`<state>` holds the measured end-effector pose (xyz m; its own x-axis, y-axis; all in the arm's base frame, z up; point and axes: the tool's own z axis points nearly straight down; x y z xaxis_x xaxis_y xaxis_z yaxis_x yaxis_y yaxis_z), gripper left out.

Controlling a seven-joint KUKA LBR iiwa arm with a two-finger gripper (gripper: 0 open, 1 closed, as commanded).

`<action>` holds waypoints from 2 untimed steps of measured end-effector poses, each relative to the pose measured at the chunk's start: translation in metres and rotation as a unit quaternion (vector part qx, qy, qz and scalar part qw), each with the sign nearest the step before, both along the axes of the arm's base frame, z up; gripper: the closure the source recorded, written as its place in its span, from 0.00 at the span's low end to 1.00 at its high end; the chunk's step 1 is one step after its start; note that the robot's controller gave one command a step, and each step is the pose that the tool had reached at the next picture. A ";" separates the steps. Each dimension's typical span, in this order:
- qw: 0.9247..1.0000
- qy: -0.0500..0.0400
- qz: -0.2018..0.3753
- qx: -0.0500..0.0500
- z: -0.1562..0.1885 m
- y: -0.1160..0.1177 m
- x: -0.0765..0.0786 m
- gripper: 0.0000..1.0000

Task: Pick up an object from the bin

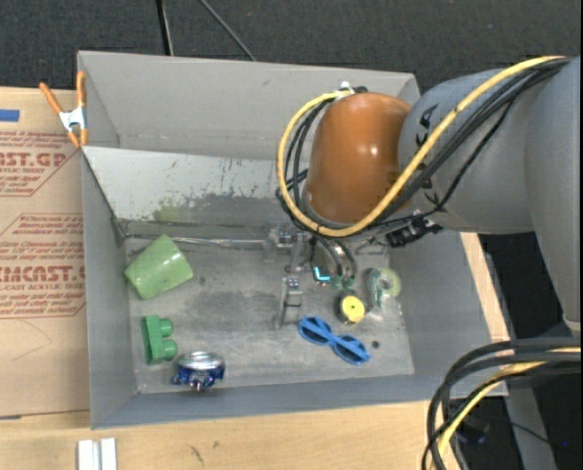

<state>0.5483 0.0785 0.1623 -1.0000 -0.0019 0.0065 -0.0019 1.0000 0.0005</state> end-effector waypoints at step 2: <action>0.999 -0.003 0.036 0.000 -0.080 0.083 -0.065 1.00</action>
Offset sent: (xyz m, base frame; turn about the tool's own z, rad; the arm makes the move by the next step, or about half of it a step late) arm -0.0642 0.0825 -0.0793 -0.0705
